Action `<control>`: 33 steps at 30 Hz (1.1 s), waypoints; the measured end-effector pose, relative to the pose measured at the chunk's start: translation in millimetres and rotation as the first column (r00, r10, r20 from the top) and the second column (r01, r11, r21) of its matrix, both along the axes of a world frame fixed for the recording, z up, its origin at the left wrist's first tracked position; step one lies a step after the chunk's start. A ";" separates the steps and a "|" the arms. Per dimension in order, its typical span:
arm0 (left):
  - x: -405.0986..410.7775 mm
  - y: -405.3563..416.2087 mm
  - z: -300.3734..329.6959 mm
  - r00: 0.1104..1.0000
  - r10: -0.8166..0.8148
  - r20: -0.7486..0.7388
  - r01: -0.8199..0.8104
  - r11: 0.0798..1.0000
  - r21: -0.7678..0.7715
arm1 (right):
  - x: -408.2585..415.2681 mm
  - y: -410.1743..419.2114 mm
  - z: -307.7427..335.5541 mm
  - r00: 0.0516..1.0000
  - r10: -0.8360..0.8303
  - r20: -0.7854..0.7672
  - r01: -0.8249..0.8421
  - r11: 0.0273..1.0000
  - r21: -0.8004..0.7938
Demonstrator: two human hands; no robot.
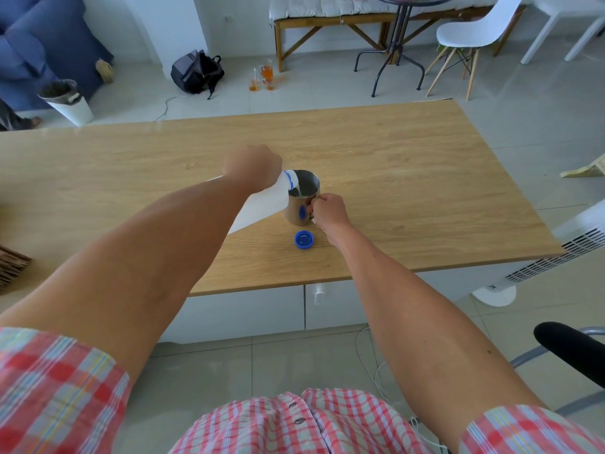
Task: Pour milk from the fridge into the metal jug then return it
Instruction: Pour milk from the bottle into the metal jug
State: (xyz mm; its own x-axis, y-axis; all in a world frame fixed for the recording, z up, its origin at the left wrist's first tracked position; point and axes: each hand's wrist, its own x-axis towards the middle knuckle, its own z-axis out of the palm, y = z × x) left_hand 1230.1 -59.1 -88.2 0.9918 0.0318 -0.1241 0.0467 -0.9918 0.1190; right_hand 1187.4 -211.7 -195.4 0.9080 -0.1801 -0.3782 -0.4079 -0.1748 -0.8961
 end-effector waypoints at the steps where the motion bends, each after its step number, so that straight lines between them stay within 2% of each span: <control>1: 0.0 -0.1 0.1 1.000 0.000 0.000 0.000 1.000 0.001 | 0.3 0.0 -0.3 1.000 -0.002 0.000 0.002 1.000 0.001; 33: -2.4 -1.3 4.4 1.000 -0.008 -0.016 0.008 1.000 0.002 | 0.6 0.4 -1.6 1.000 0.001 -0.014 -0.001 1.000 -0.014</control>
